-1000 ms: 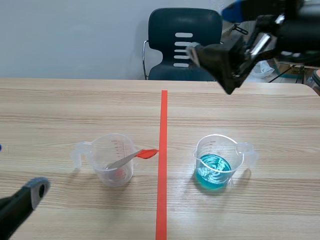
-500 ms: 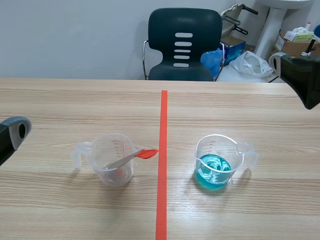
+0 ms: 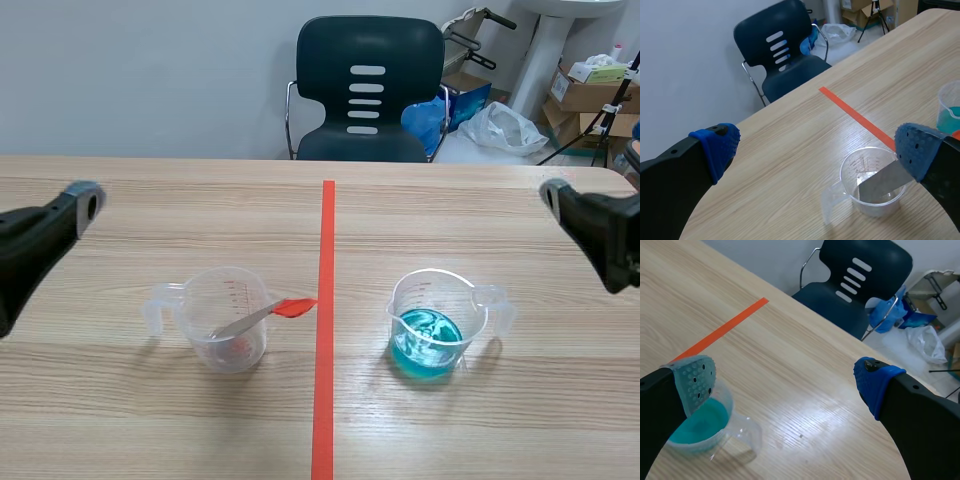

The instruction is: Do the redox reaction experiment

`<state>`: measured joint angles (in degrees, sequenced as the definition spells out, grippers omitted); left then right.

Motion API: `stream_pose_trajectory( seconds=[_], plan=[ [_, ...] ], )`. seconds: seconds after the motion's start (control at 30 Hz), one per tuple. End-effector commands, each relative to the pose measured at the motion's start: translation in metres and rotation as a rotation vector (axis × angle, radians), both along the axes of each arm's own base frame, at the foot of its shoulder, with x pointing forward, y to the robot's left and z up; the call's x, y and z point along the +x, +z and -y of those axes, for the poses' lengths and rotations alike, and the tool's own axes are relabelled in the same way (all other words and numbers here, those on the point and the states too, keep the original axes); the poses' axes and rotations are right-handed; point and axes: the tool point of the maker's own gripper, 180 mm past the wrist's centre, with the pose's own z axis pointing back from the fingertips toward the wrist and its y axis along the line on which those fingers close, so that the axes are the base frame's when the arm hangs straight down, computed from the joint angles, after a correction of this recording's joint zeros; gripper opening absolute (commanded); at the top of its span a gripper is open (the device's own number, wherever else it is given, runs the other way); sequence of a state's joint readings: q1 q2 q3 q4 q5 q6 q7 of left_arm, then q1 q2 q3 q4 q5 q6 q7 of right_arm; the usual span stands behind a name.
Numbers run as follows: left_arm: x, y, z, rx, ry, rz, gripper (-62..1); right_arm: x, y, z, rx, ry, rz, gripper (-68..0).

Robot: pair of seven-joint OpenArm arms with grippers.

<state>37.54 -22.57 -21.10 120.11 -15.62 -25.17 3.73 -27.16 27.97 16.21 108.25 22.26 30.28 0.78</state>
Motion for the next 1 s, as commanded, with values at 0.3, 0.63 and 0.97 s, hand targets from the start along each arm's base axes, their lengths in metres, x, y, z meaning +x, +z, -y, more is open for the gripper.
stream_pose_trajectory(
  seconds=[0.3, 0.63, 0.97],
  plan=[
    [-0.0043, -0.0049, 0.0139, -0.023, -0.033, -0.027, 1.4, 0.0035, 0.0136, 0.0032, -0.030, 0.002, 0.053, -11.1],
    [-0.0043, -0.0079, 0.0129, -0.014, -0.028, -0.042, 1.4, 0.0015, 0.0055, 0.0045, -0.056, -0.015, 0.040, -11.1],
    [-0.0043, -0.0094, 0.0124, -0.009, -0.025, -0.049, 1.4, 0.0015, 0.0054, 0.0045, -0.057, -0.015, 0.039, -11.1]
  ],
)
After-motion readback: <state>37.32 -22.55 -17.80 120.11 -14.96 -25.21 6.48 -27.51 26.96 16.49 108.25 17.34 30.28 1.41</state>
